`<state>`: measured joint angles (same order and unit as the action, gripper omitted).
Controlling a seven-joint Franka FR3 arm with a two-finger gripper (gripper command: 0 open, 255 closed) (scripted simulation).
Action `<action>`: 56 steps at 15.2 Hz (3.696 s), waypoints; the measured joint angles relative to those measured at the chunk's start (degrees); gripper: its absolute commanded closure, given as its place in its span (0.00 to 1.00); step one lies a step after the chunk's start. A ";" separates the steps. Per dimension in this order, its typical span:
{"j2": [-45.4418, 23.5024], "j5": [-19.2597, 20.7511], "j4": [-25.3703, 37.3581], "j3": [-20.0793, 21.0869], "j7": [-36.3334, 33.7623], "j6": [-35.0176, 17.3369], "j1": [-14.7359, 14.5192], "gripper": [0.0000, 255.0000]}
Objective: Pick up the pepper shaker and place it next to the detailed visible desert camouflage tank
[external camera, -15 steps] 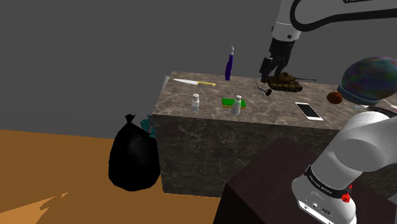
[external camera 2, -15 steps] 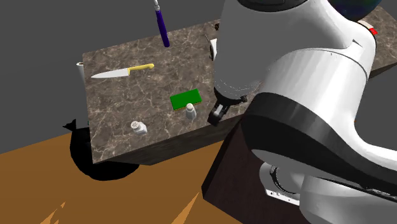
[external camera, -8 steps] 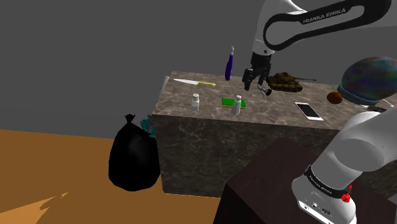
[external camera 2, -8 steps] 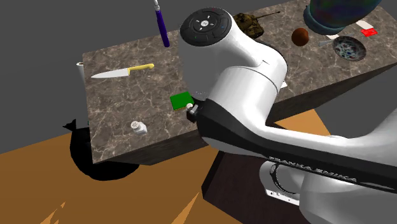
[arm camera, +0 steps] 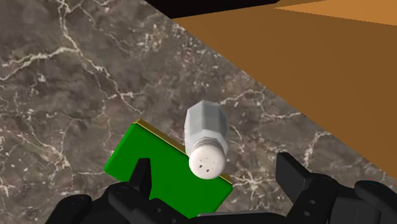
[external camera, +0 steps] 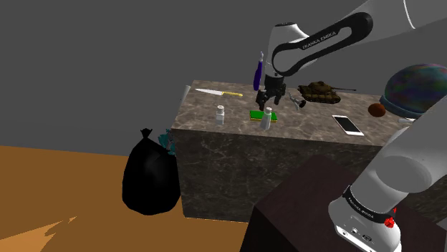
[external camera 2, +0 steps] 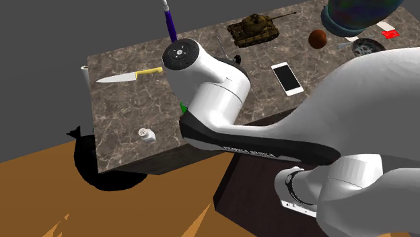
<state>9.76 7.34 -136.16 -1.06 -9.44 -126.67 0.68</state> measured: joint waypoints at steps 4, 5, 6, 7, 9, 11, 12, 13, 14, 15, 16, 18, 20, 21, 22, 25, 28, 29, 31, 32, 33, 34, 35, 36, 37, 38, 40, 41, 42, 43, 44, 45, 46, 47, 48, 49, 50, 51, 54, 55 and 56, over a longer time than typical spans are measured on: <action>-2.32 0.36 -0.96 -0.22 -0.19 -3.32 0.24 0.00; -3.05 0.44 -1.14 -0.18 -0.39 -4.20 0.23 0.00; -3.55 0.54 -1.52 -0.27 -0.36 -5.09 0.31 0.00; -3.86 0.60 -1.80 -0.26 -0.48 -5.68 0.31 0.00; -4.18 0.67 -1.97 -0.31 -0.48 -6.18 0.36 0.00; -4.31 0.68 -1.99 -0.31 -0.50 -6.34 0.36 0.00; -4.33 0.69 -1.99 -0.32 -0.49 -6.37 0.37 0.00; -4.35 0.69 -1.98 -0.32 -0.50 -6.38 0.37 0.00; -4.36 0.69 -1.98 -0.32 -0.49 -6.39 0.37 1.00; -4.36 0.69 -1.98 -0.32 -0.49 -6.39 0.37 1.00; -4.35 0.69 -1.96 -0.32 -0.49 -6.40 0.37 1.00; -4.36 0.69 -1.96 -0.32 -0.50 -6.41 0.37 1.00; -4.36 0.69 -1.96 -0.32 -0.50 -6.41 0.37 1.00; -4.36 0.69 -1.96 -0.31 -0.51 -6.42 0.37 1.00; -4.35 0.69 -1.96 -0.31 -0.51 -6.42 0.36 1.00; -4.15 0.65 -1.81 -0.32 -0.43 -6.03 0.37 1.00; -3.12 0.44 -0.88 -0.33 -0.11 -4.08 0.34 1.00; -2.40 0.34 -0.54 -0.33 0.05 -3.05 0.33 1.00; -1.74 0.21 0.27 -0.30 0.21 -1.57 0.29 1.00; -1.28 0.13 0.61 -0.25 0.24 -0.78 0.24 1.00; -0.80 0.07 0.99 -0.31 0.47 0.07 0.28 1.00; -0.31 0.00 1.36 -0.26 0.48 0.93 0.23 1.00; 0.10 -0.05 1.64 -0.28 0.63 1.62 0.24 1.00; 0.58 -0.12 2.00 -0.24 0.66 2.46 0.19 1.00; 0.89 -0.18 2.41 -0.21 0.71 3.18 0.17 1.00; 1.16 -0.26 3.06 -0.18 0.78 4.10 0.13 1.00; 1.72 -0.35 4.06 -0.23 1.06 5.65 0.15 1.00; 2.02 -0.41 4.61 -0.17 1.08 6.50 0.11 1.00; 2.24 -0.45 4.96 -0.17 1.15 7.06 0.10 1.00; 2.47 -0.51 5.49 -0.14 1.20 7.82 0.07 1.00; 2.82 -0.57 6.00 -0.08 1.21 8.68 0.02 1.00; 2.94 -0.62 6.73 -0.09 1.33 9.53 0.02 1.00; 3.19 -0.66 7.19 -0.06 1.37 10.24 0.00 1.00; 3.50 -0.67 7.56 -0.10 1.52 10.91 0.02 1.00; 3.68 -0.71 8.07 -0.12 1.61 11.60 0.03 1.00; 3.72 -0.76 8.94 -0.06 1.64 12.49 -0.01 1.00; 4.09 -0.78 9.49 -0.16 1.90 13.40 0.05 1.00; 4.22 -0.82 10.19 -0.14 1.97 14.23 0.04 1.00; 4.87 -0.93 11.79 -0.04 2.08 16.50 -0.03 1.00; 4.87 -0.96 12.71 -0.07 2.23 17.40 -0.01 1.00; 5.14 -0.99 13.21 -0.05 2.29 18.17 -0.02 1.00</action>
<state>14.90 6.35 -122.95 -1.12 -7.15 -108.50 0.66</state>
